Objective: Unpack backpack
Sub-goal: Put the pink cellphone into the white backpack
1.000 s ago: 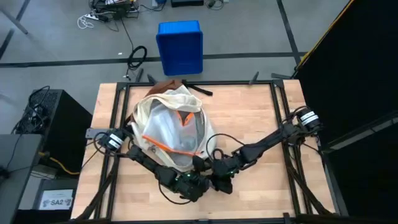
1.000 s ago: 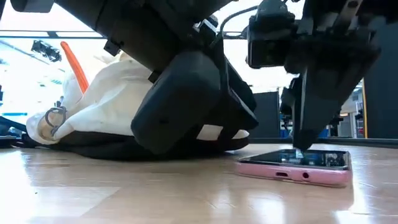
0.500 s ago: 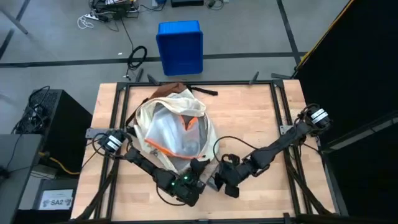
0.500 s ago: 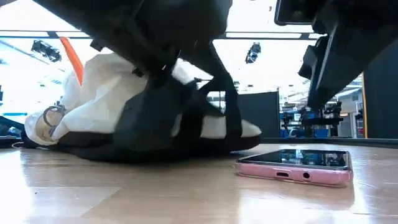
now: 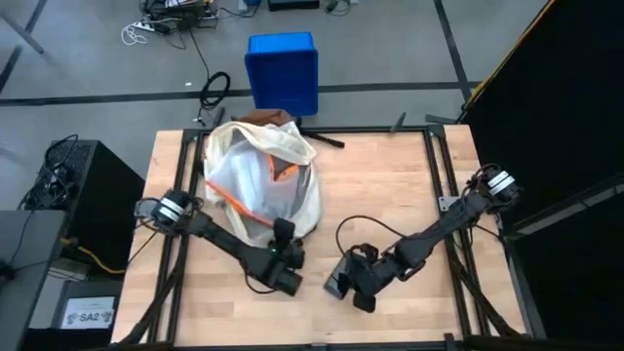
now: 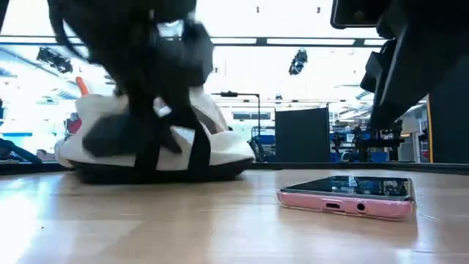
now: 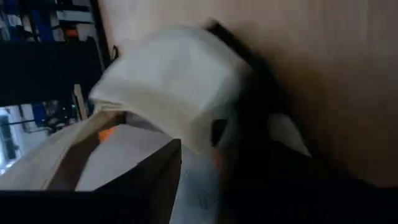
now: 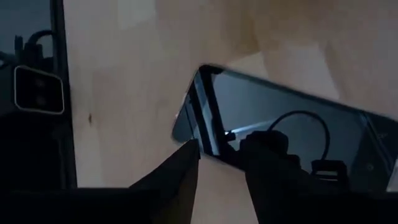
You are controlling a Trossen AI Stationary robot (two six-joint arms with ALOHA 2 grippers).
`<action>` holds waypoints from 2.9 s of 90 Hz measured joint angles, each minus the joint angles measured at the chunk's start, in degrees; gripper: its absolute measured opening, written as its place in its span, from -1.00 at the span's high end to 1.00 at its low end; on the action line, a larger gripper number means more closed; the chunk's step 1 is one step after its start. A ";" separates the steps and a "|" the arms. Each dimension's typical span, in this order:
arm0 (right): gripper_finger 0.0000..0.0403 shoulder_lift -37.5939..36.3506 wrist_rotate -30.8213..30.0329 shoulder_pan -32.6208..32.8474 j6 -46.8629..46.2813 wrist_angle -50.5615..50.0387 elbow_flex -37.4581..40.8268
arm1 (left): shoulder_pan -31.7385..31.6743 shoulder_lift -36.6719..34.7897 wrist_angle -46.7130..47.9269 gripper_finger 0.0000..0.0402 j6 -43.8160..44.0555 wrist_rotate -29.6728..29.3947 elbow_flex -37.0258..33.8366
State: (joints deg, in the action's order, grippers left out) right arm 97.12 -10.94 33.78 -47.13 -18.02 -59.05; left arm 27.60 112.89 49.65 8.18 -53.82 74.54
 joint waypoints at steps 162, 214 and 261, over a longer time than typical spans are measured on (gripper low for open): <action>0.89 12.24 -17.06 7.13 18.02 -0.49 -0.15 | -21.43 6.94 -48.78 -0.01 17.55 80.19 0.13; 0.90 12.41 -12.18 2.82 24.06 6.28 -0.02 | -21.77 7.71 -44.58 -0.01 20.70 82.72 0.16; 0.90 12.43 -12.75 -1.53 25.07 7.94 0.04 | -20.47 7.90 -44.06 0.54 16.83 88.02 0.02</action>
State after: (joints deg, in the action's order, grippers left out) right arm 109.55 -23.69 32.25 -22.06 -10.08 -59.01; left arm 7.13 120.79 5.59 25.01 34.20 74.56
